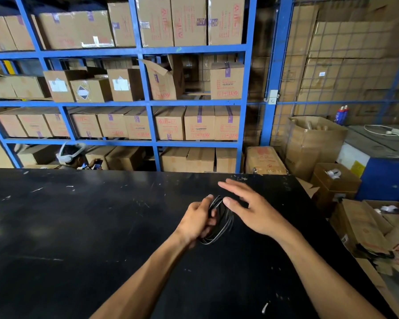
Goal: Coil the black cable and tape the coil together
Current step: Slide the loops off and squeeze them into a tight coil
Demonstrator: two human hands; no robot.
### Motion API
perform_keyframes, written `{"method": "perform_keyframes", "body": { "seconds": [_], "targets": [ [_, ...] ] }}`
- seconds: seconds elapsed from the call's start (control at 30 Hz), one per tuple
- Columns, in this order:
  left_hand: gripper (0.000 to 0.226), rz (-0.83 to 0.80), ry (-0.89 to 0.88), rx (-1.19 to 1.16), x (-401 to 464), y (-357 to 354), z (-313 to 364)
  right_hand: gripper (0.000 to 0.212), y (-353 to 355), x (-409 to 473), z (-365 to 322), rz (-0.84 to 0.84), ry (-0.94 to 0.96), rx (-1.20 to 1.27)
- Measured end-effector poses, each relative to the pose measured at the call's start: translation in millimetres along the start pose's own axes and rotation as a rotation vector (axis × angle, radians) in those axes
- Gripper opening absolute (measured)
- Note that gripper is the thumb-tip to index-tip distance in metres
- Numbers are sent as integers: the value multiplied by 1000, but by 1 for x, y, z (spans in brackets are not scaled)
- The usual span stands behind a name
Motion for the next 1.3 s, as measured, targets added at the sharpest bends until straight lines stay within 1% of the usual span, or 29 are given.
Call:
{"method": "perform_keyframes", "body": {
  "seconds": [0.03, 0.07, 0.2, 0.23, 0.37, 0.4, 0.47, 0.53, 0.6, 0.67, 0.7, 0.77, 0.87, 1.0, 1.07, 1.13, 1.17, 1.23, 1.3],
  "targets": [
    [55, -43, -21, 3, -1, -1, 4, 39, -2, 0, 1, -43, -9, 126],
    [56, -72, -35, -15, -2, -2, 7, 35, -6, -1, 1, -43, -12, 243],
    [57, -86, -58, -81, -6, -5, 12, 21, -24, -5, 3, 119, -39, 612],
    [57, -66, -59, -56, -6, -6, 12, 18, -29, -6, 3, 162, -66, 675],
    [58, 101, -90, 147, -2, -10, 8, 25, -48, -4, 2, 314, -169, 778],
    [58, 138, -102, 173, -1, -11, 6, 25, -51, -4, 1, 331, -187, 778],
    [55, 193, -144, 200, 2, -11, 3, 22, -53, -5, 2, 337, -222, 685],
    [46, 212, -202, 221, 2, -10, 1, 18, -53, -9, 4, 297, -229, 585],
    [35, 224, -253, 252, 2, -10, 0, 17, -51, -12, 6, 273, -216, 549],
    [30, 246, -285, 295, 2, -11, 1, 15, -49, -14, 6, 287, -188, 552],
    [30, 248, -278, 288, 2, -13, 2, 13, -48, -15, 5, 296, -172, 553],
    [31, 232, -229, 198, 4, -14, 2, 11, -45, -17, 6, 312, -125, 530],
    [29, 198, -166, 84, 6, -14, 5, 13, -42, -22, 6, 335, -70, 479],
    [25, 178, -169, 127, 4, -17, 8, 19, -40, -23, 6, 367, -53, 363],
    [26, 165, -212, 218, 3, -17, 9, 23, -41, -24, 6, 325, -46, 359],
    [26, 165, -246, 308, 3, -16, 10, 20, -42, -26, 8, 320, -16, 333],
    [26, 168, -235, 319, 3, -16, 10, 15, -44, -26, 9, 341, 3, 313],
    [31, 147, -159, 283, 2, -16, 10, 8, -47, -25, 12, 390, -1, 291],
    [41, 85, -61, 176, 1, -17, 13, 10, -49, -22, 16, 416, -54, 336]
  ]
}}
Point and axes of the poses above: each hand's wrist, its own x-axis towards the middle knuckle, its own y-axis out of the back of the hand, z = x × y, the point moved 1 cm from there along x, towards the middle knuckle, and after that the axes turned 4 degrees about -y, right-handed, at the moved point
